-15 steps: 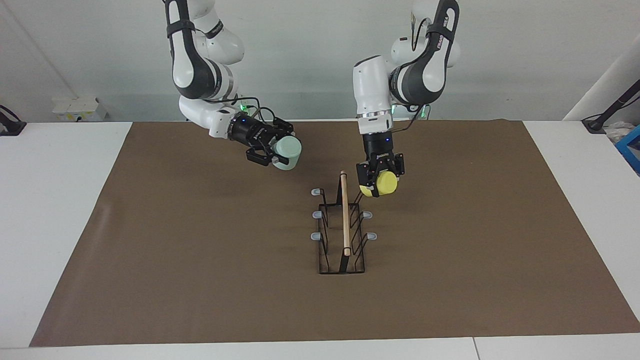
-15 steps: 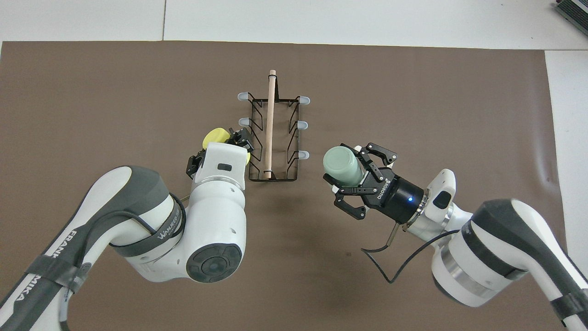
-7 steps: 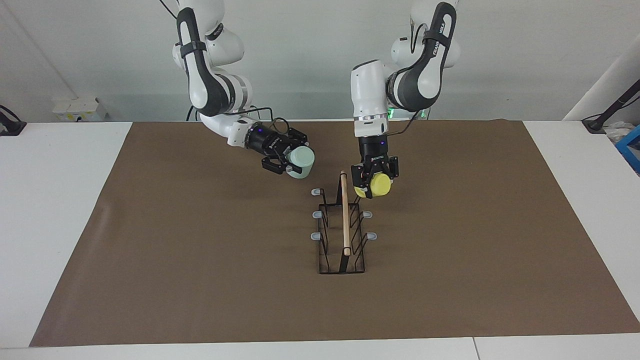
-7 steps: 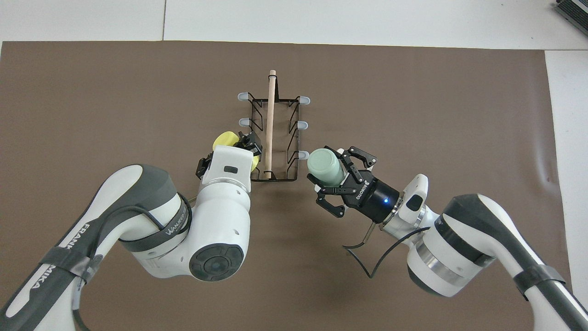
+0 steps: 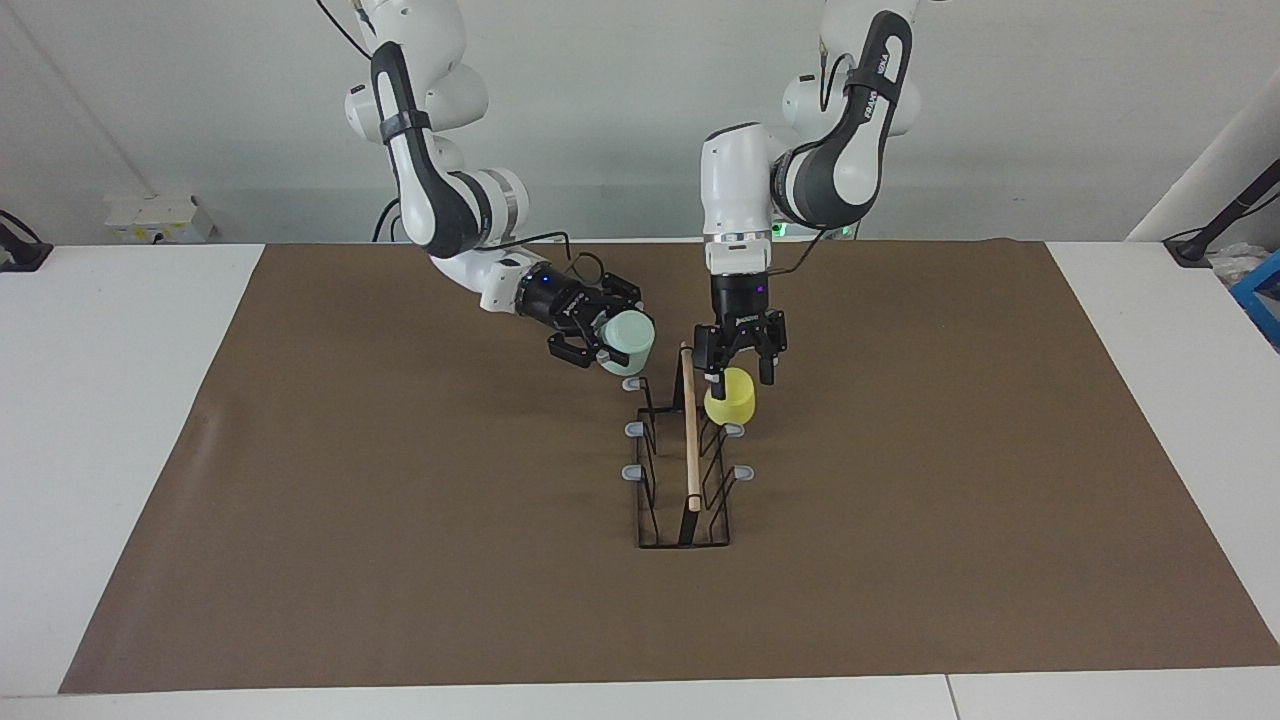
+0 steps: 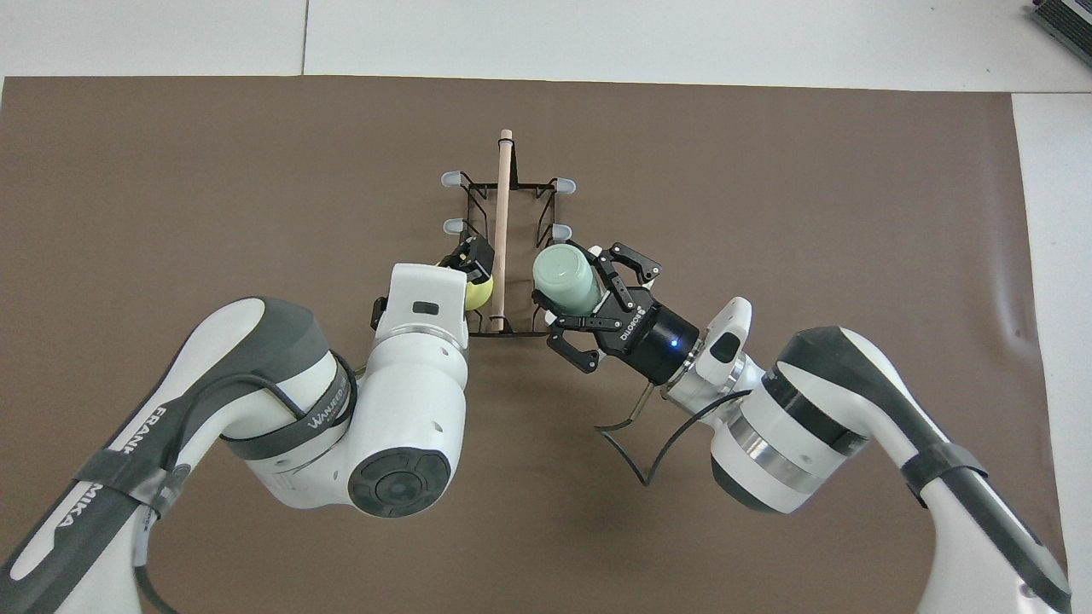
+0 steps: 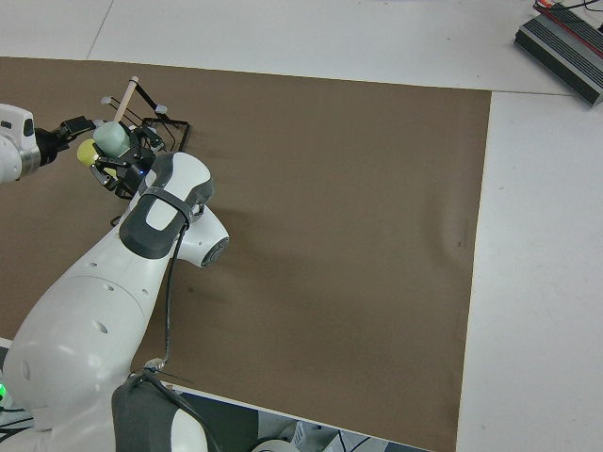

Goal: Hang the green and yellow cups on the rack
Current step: 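Carry both cups to the rack pegs with the left and right grippers, then release the yellow cup on a peg and withdraw the left gripper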

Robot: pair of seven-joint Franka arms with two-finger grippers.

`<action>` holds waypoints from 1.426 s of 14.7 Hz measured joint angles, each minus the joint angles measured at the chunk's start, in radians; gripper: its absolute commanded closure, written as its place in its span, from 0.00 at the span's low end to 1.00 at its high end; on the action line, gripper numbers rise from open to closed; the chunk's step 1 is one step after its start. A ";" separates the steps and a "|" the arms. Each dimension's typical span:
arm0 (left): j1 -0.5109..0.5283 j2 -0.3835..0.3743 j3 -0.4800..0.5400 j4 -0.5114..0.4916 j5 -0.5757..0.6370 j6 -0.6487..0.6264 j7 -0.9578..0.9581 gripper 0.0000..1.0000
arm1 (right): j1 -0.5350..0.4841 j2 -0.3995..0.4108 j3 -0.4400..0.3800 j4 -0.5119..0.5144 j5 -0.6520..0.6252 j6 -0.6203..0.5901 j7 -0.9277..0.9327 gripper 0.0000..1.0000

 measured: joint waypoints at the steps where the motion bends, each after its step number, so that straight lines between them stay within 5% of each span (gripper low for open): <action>1: 0.001 0.000 0.004 0.006 0.000 0.000 0.000 0.00 | -0.001 0.016 -0.001 0.007 0.000 -0.003 -0.008 0.98; 11: 0.006 0.004 0.113 0.160 -0.037 -0.027 0.048 0.00 | 0.001 0.160 -0.003 0.063 0.040 -0.093 -0.067 0.98; 17: 0.027 0.036 0.128 0.323 -0.459 -0.226 0.579 0.00 | 0.001 0.220 -0.003 0.055 0.042 -0.145 -0.080 0.98; 21: 0.041 0.024 0.227 0.405 -0.717 -0.352 1.014 0.00 | 0.001 0.233 -0.004 0.042 0.049 -0.175 -0.088 0.98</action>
